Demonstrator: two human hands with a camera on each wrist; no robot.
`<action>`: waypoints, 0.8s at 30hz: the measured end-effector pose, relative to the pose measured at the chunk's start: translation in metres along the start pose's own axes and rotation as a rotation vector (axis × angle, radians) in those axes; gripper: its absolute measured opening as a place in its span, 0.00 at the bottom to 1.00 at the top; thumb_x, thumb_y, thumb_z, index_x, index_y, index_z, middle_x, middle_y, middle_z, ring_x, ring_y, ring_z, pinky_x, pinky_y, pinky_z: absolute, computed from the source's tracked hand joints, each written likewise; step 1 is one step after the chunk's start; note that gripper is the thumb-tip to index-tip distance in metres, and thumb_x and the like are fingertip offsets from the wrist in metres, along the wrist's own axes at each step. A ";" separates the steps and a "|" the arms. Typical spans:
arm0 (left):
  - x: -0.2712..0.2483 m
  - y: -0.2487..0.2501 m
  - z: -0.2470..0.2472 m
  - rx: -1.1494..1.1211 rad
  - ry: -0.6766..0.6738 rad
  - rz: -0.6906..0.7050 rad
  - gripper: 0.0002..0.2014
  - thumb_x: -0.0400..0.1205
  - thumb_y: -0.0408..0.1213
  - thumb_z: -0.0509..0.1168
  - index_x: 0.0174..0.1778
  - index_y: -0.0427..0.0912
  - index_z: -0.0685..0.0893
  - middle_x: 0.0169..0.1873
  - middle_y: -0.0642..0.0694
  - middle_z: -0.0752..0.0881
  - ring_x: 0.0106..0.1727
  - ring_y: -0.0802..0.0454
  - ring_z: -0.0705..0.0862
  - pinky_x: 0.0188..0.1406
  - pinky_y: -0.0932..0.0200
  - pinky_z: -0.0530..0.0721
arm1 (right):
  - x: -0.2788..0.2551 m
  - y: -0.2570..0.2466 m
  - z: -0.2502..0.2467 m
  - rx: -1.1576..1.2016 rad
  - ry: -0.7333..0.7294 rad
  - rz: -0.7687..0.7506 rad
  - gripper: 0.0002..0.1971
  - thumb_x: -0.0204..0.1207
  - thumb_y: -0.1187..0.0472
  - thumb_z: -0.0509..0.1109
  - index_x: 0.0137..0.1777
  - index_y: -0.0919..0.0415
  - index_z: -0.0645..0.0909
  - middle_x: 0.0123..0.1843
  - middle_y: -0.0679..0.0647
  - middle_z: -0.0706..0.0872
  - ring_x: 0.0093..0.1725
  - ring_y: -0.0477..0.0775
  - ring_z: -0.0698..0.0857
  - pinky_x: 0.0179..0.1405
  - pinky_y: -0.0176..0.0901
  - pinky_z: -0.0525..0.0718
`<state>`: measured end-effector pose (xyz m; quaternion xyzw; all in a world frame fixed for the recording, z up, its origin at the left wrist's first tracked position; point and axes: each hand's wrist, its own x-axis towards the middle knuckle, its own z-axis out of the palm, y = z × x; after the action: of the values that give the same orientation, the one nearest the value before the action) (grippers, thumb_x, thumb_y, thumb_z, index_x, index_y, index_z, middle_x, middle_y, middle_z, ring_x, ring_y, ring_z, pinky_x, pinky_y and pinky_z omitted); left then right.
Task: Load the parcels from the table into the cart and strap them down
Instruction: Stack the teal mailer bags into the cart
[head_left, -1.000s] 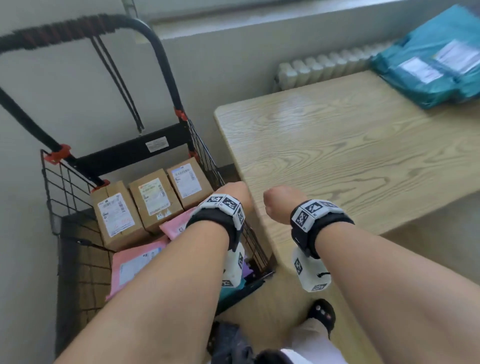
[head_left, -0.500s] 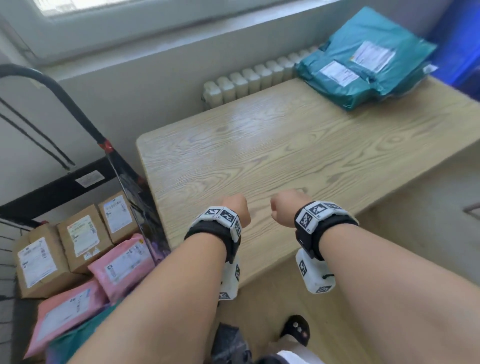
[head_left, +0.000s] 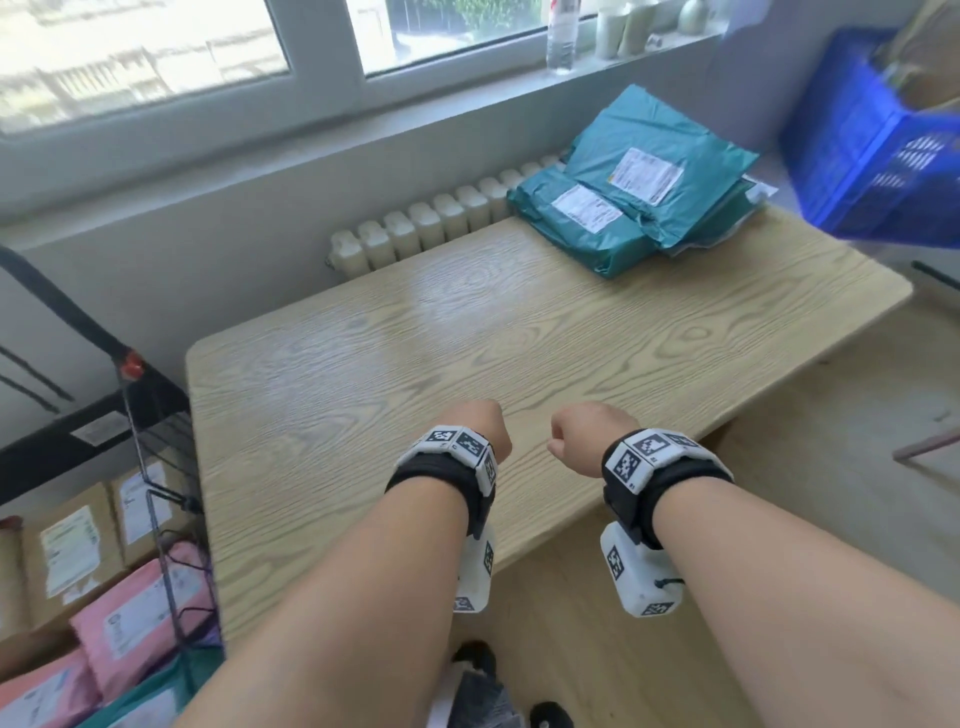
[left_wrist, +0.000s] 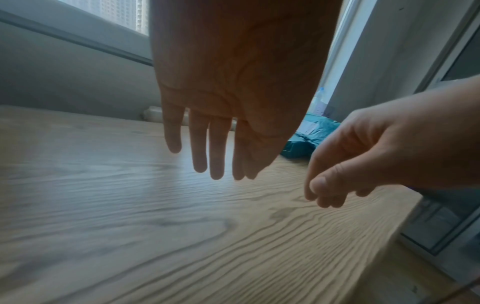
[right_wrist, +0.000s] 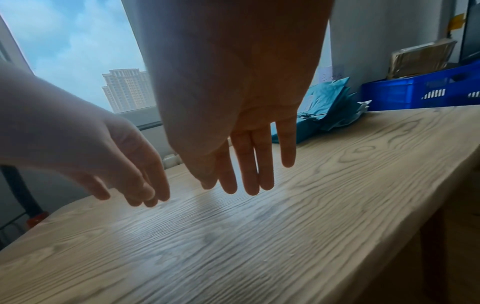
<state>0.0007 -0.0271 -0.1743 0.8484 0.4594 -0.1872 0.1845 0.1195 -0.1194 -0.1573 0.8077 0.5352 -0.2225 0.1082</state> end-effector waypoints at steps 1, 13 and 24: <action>0.005 0.008 -0.003 -0.005 0.012 0.007 0.10 0.81 0.35 0.61 0.54 0.43 0.85 0.48 0.46 0.88 0.45 0.46 0.86 0.39 0.55 0.82 | 0.001 0.007 -0.002 0.008 0.004 0.010 0.15 0.83 0.49 0.61 0.61 0.56 0.81 0.59 0.54 0.85 0.59 0.58 0.84 0.55 0.50 0.82; 0.098 0.087 -0.038 -0.067 0.025 0.075 0.12 0.80 0.34 0.60 0.56 0.44 0.85 0.51 0.43 0.88 0.44 0.45 0.84 0.39 0.56 0.79 | 0.063 0.095 -0.048 -0.009 -0.016 0.104 0.15 0.84 0.52 0.59 0.61 0.57 0.82 0.57 0.55 0.86 0.56 0.57 0.84 0.51 0.48 0.82; 0.185 0.104 -0.082 -0.192 0.079 -0.015 0.13 0.80 0.35 0.61 0.58 0.44 0.86 0.55 0.44 0.87 0.56 0.43 0.85 0.56 0.52 0.84 | 0.151 0.133 -0.097 0.070 0.041 0.059 0.13 0.81 0.52 0.60 0.59 0.52 0.84 0.58 0.52 0.86 0.58 0.56 0.84 0.54 0.47 0.82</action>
<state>0.1950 0.0912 -0.1787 0.8302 0.4884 -0.1101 0.2453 0.3136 -0.0094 -0.1525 0.8306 0.5053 -0.2214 0.0755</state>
